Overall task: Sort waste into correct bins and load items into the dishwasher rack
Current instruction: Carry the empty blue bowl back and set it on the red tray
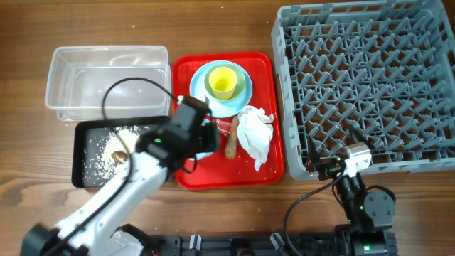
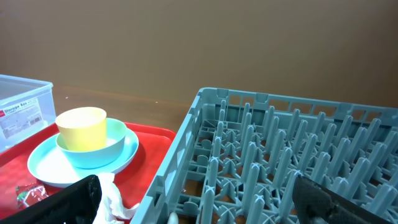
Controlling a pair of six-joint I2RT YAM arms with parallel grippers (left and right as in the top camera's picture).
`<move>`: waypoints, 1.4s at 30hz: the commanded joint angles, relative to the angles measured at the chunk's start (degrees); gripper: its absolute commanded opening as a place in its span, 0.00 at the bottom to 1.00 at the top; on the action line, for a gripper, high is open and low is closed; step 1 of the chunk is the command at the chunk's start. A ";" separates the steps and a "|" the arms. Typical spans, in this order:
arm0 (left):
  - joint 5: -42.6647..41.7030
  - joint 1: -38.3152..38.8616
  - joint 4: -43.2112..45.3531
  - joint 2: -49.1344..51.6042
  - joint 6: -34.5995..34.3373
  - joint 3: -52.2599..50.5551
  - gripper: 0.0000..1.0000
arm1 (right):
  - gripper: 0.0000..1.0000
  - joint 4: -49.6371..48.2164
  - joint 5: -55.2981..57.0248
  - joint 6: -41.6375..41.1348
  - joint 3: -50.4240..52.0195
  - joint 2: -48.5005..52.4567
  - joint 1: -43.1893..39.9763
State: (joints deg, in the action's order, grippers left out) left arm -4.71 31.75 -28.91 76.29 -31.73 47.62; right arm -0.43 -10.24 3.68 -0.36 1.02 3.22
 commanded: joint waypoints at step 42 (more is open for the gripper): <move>5.49 8.74 -14.51 5.16 -9.99 2.95 0.04 | 1.00 -0.35 0.07 -0.70 0.07 -0.07 0.35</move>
State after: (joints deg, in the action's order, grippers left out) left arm 1.37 39.20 -43.38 79.88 -38.59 50.37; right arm -0.45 -10.24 3.68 -0.36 1.02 3.22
